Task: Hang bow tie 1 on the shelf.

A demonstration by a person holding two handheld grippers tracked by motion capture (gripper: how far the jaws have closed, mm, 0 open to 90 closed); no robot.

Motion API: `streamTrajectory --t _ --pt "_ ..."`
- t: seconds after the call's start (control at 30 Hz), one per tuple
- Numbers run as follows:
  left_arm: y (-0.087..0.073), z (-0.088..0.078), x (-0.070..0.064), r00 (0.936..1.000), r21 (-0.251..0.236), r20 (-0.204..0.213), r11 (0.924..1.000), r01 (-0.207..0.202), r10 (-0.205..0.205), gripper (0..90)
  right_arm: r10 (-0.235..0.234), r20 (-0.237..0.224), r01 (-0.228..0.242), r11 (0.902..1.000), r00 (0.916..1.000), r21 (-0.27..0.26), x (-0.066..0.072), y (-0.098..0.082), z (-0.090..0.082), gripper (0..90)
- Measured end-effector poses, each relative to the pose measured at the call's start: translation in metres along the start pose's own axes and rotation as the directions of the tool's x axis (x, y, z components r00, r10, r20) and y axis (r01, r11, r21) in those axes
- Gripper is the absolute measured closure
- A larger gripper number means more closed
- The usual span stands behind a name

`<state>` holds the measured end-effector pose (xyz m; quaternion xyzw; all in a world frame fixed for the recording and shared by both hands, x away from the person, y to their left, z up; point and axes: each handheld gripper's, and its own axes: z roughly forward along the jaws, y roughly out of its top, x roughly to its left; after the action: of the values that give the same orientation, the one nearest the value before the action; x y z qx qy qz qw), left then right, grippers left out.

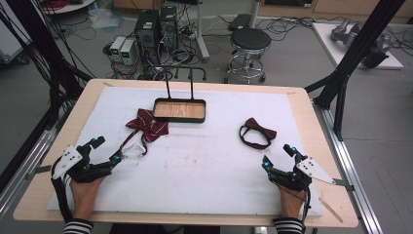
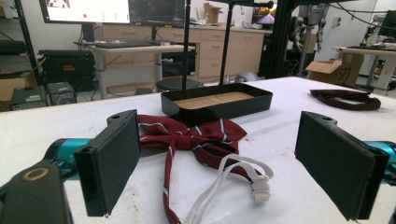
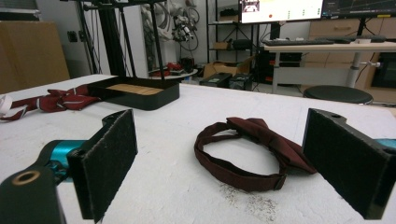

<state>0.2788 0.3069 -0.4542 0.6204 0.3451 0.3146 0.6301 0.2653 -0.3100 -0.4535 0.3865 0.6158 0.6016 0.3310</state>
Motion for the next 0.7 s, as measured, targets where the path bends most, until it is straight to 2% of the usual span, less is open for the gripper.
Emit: streamTrajectory --t 0.7 --pt "0.0002 0.0002 0.0007 0.9999 -0.002 -0.004 1.0 0.009 -0.009 14.8 0.0 -0.002 0.0 1.0 1.0 -0.002 -0.0001 0.0001 0.0002 9.7"
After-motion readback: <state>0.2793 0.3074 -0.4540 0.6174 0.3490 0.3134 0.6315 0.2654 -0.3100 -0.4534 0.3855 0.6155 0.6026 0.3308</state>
